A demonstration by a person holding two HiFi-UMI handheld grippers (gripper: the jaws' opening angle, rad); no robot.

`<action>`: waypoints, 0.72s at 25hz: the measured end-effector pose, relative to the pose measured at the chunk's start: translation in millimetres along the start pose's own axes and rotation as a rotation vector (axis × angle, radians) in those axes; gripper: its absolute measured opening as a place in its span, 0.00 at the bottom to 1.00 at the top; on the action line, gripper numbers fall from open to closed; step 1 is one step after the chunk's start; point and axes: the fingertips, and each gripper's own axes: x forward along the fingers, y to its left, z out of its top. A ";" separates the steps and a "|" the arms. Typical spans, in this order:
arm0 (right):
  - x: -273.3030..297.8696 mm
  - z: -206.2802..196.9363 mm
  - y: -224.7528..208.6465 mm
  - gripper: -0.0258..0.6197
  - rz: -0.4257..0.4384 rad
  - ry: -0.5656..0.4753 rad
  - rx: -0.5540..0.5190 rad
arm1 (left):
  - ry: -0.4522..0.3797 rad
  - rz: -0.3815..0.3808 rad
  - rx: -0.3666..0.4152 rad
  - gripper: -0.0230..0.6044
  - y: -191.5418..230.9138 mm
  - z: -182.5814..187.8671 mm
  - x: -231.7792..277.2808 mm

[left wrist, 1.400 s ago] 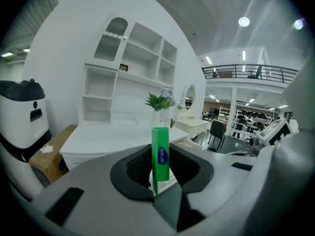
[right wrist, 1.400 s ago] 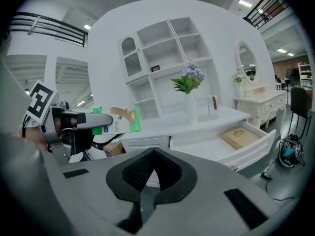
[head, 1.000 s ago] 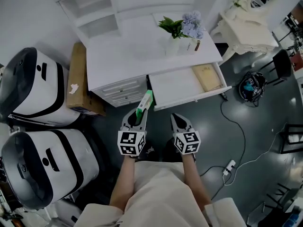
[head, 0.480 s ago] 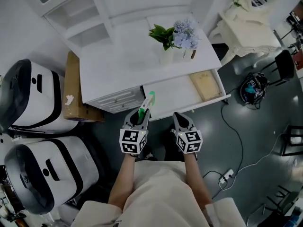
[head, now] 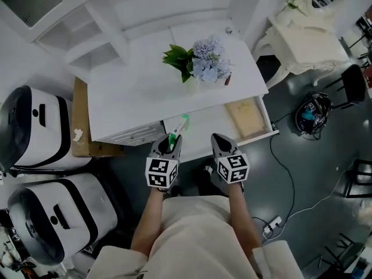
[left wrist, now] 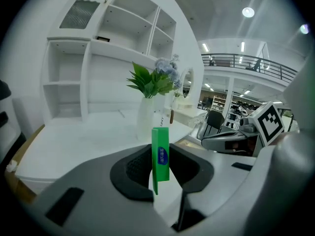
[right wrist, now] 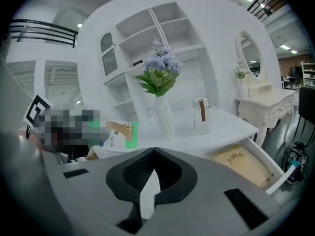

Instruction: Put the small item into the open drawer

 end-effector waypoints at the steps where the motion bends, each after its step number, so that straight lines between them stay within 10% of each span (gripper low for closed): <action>1: 3.0 0.1 -7.3 0.08 0.003 0.007 0.000 | 0.011 -0.001 -0.008 0.20 -0.8 -1.8 6.7; 18: 38.8 -24.2 -64.3 0.08 0.127 0.179 -0.048 | 0.282 -0.100 -0.112 0.20 -18.7 -77.0 75.5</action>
